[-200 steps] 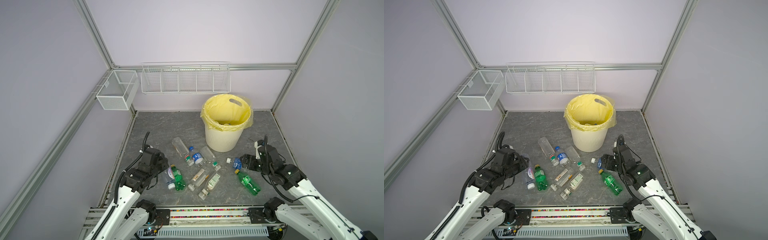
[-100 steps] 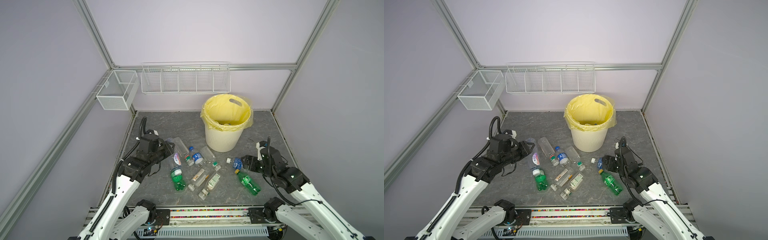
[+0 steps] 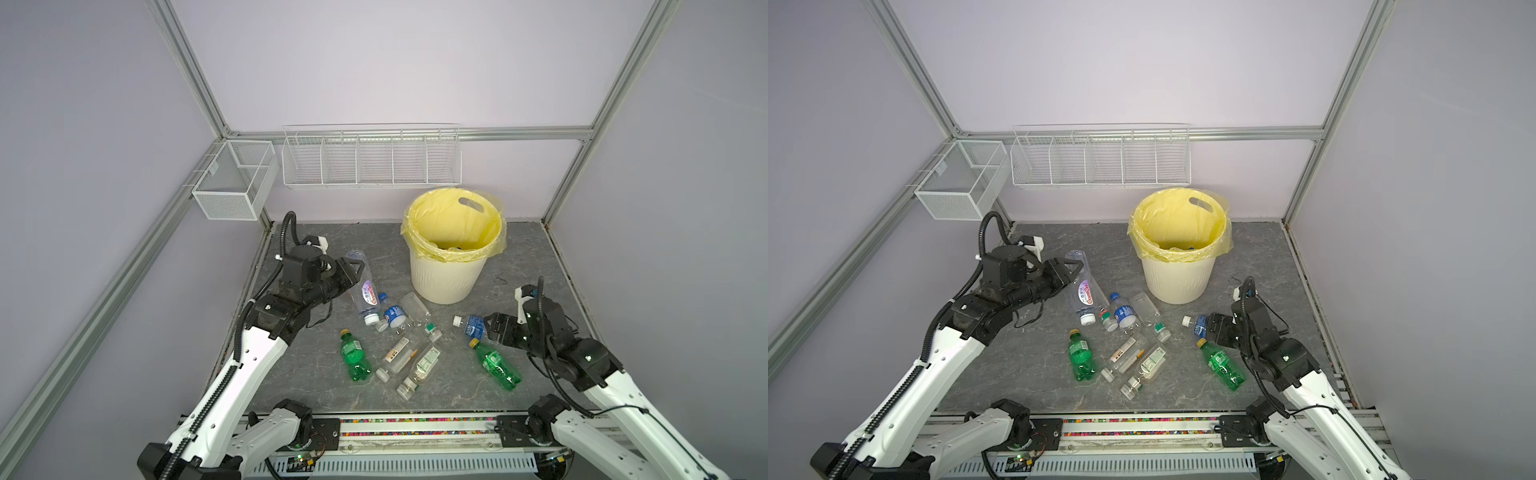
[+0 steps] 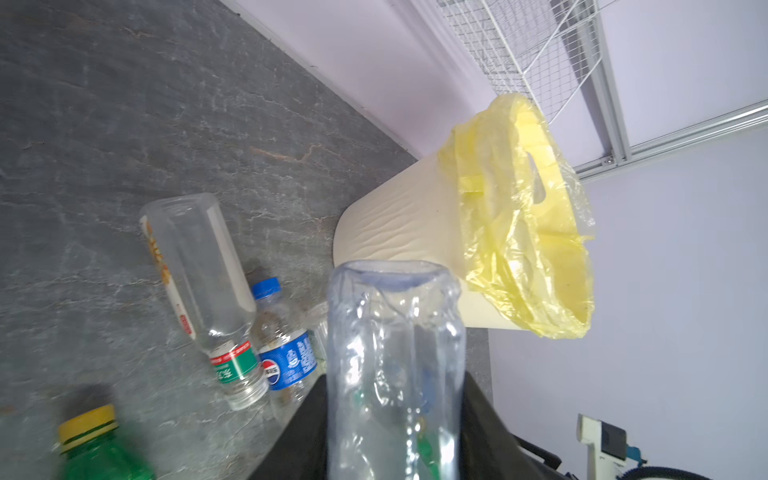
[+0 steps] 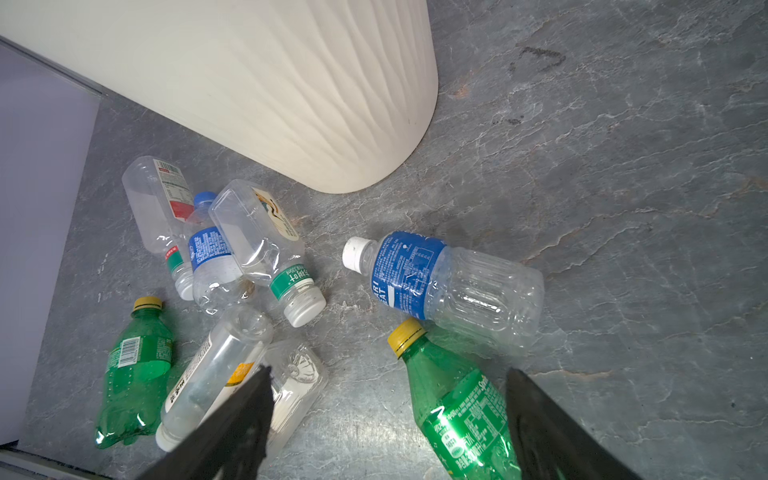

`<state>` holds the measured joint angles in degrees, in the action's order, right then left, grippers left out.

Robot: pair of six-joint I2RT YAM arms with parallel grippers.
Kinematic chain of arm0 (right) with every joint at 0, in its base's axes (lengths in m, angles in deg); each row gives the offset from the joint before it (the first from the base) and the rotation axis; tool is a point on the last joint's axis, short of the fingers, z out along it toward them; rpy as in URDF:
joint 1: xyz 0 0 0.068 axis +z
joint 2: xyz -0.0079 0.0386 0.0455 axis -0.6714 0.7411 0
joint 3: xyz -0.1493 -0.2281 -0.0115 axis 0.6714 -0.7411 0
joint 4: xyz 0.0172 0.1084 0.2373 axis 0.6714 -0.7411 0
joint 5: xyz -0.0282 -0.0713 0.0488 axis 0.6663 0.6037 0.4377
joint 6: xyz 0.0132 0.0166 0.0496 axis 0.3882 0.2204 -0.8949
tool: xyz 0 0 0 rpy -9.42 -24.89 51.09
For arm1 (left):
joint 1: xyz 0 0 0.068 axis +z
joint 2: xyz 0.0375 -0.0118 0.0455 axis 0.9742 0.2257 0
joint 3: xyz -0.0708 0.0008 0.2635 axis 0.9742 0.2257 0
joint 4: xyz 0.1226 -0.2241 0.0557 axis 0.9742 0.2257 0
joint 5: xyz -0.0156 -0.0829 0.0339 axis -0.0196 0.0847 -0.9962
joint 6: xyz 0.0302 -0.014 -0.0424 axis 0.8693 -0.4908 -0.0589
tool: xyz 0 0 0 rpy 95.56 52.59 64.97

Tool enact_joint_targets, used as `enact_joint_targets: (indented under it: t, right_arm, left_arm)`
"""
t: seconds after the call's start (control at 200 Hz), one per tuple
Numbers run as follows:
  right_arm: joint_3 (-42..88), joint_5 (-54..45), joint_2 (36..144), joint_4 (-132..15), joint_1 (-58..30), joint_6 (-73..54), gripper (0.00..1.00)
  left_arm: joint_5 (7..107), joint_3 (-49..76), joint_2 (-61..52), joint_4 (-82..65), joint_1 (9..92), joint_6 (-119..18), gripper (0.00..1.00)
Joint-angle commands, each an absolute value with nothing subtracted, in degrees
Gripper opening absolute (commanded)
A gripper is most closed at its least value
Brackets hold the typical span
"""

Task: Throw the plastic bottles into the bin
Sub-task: 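Lift the crushed clear bottle with the left gripper over the bin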

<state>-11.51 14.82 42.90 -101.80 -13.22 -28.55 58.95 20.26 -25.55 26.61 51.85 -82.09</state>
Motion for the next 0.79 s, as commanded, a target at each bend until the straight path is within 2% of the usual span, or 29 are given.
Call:
enact_joint_targets:
  t: [0.0,0.245,0.585,0.79]
  right_arm:
    - [-12.34,15.64,41.91,-102.87,-13.41,-29.50,0.88]
    - [-12.79,15.74,41.39,-102.92,-13.42,-29.91,0.88]
    - [-13.78,17.85,40.22,-103.55,-13.41,-29.87,0.88]
    - [-15.42,20.42,35.91,-104.01,-13.42,-30.39,0.88]
  left_arm:
    - [60.58,15.68,-22.50,21.80,50.04,-83.25,0.44]
    - [62.39,11.46,-17.62,17.44,48.30,-83.27,0.44]
    - [59.86,25.87,-29.37,17.31,47.80,-85.73,0.44]
    - [57.43,22.00,-28.93,19.56,46.54,-84.62,0.44]
